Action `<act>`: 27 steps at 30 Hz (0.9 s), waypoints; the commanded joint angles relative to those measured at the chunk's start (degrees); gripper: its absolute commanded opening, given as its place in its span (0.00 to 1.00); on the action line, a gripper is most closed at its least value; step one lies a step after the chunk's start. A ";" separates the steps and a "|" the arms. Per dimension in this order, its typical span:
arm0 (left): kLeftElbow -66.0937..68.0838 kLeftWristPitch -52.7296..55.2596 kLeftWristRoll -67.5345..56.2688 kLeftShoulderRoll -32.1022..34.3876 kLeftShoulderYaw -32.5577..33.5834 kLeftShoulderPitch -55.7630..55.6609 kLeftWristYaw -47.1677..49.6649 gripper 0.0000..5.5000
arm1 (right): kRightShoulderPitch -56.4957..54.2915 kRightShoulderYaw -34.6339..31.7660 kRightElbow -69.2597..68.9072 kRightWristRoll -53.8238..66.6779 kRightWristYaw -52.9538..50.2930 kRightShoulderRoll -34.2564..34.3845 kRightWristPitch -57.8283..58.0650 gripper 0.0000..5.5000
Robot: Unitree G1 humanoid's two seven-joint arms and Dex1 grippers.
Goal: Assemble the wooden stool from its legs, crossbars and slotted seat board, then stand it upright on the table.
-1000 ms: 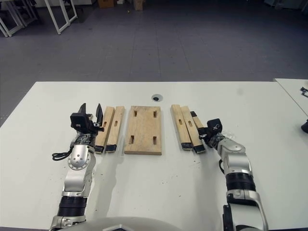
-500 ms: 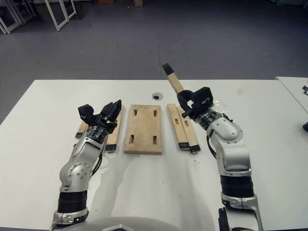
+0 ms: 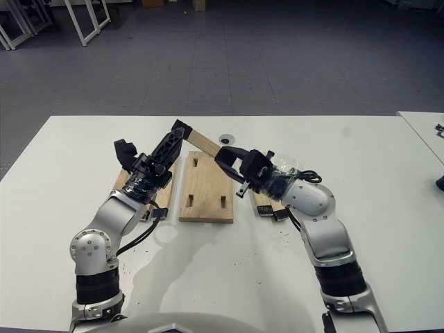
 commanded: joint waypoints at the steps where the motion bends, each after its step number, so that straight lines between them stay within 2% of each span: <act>1: 1.60 0.41 1.91 1.21 -0.49 0.17 -0.08 0.47 | 0.83 1.08 -1.25 -0.16 0.46 -0.11 -0.26 0.23; 5: 2.08 -0.68 1.23 0.79 0.66 -0.22 -0.59 0.43 | 1.23 1.36 -1.45 0.12 1.35 -0.74 -0.21 0.23; 15: 3.25 -0.33 -1.71 1.31 2.48 -0.31 -1.75 0.12 | 1.44 1.28 -0.89 -0.50 1.49 -0.85 -0.18 0.23; 25: 1.50 2.36 -1.48 3.83 -0.27 1.21 -4.59 0.08 | 1.45 1.51 -2.28 2.51 3.37 -0.49 2.01 0.23; 26: 1.98 2.03 -0.76 4.18 -0.11 1.10 -4.57 0.08 | 1.43 1.40 -2.39 2.82 3.38 -0.55 2.41 0.30; 27: 2.59 1.43 -0.36 4.47 0.49 0.75 -4.41 0.08 | 1.37 1.30 -2.40 2.80 3.30 -0.73 2.73 0.33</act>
